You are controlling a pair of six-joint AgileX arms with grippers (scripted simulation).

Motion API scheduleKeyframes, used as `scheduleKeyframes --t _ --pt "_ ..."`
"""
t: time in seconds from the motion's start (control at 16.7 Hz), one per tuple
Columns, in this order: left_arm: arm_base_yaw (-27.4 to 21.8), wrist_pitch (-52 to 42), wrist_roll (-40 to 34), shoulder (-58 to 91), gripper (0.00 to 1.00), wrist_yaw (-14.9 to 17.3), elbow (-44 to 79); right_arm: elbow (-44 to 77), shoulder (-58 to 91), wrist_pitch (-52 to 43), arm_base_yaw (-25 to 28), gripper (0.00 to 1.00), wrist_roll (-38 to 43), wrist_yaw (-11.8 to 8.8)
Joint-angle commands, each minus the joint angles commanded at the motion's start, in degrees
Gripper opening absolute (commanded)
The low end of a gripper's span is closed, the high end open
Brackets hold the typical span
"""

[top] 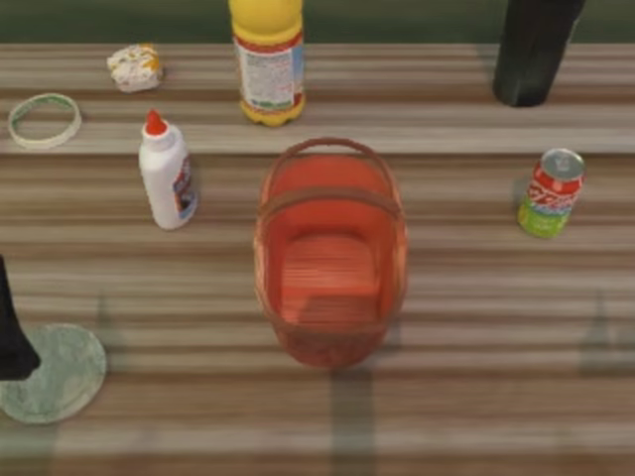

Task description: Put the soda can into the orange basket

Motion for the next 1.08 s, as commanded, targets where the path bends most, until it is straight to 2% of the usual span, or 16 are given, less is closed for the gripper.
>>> scheduleKeyframes --t 0.24,0.48,0.72,1.08 --pt "0.0 0.0 0.0 0.0 1.0 0.0 0.0 1.71 1.73 -1.23 0.37 1.0 -0.51 -0.2" --pt "0.0 0.0 0.0 0.0 1.0 0.0 0.0 12.19 12.43 -8.35 1.92 1.0 -3.48 -0.74" --pt "0.0 0.0 0.0 0.0 1.0 0.0 0.0 30.23 32.22 -19.95 3.64 1.0 -8.33 -0.83" --pt "0.0 0.0 0.0 0.0 1.0 0.0 0.0 64.25 70.28 -41.19 6.03 1.0 -17.17 -0.23"
